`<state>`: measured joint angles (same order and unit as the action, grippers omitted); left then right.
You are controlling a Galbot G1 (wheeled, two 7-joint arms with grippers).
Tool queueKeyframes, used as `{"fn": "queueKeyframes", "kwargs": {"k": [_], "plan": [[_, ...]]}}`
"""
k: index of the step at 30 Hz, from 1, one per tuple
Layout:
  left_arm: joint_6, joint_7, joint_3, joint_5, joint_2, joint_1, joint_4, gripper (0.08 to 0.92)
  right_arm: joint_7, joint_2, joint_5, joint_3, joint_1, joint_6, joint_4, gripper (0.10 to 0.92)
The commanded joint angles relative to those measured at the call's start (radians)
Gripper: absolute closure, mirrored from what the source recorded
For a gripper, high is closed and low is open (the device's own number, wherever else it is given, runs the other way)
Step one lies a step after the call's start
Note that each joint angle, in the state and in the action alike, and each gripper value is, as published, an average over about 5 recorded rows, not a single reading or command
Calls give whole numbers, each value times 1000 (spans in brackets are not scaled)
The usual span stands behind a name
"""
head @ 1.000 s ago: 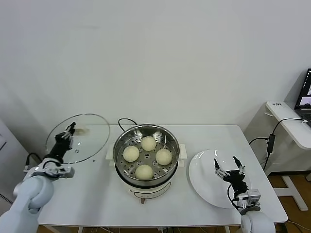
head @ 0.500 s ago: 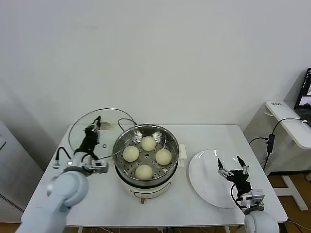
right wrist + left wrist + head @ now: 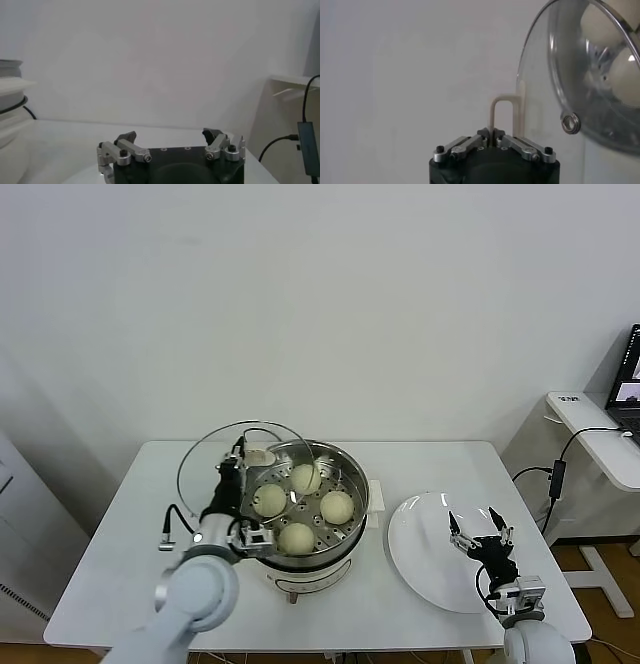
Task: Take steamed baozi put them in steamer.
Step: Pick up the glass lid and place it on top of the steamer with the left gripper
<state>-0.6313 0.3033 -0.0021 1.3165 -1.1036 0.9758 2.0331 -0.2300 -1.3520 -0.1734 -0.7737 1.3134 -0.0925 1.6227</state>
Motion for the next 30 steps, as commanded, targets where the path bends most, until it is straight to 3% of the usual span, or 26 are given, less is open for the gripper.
{"fn": "queueKeyframes", "kwargs": {"k": [1, 30], "plan": [[-50, 16, 105, 100, -119, -13, -1, 886, -1, 1, 0, -4, 1, -1, -2, 203], [64, -57, 141, 49, -137, -11, -102, 886, -2, -17, 9, -7, 2, -5, -11, 203]]}}
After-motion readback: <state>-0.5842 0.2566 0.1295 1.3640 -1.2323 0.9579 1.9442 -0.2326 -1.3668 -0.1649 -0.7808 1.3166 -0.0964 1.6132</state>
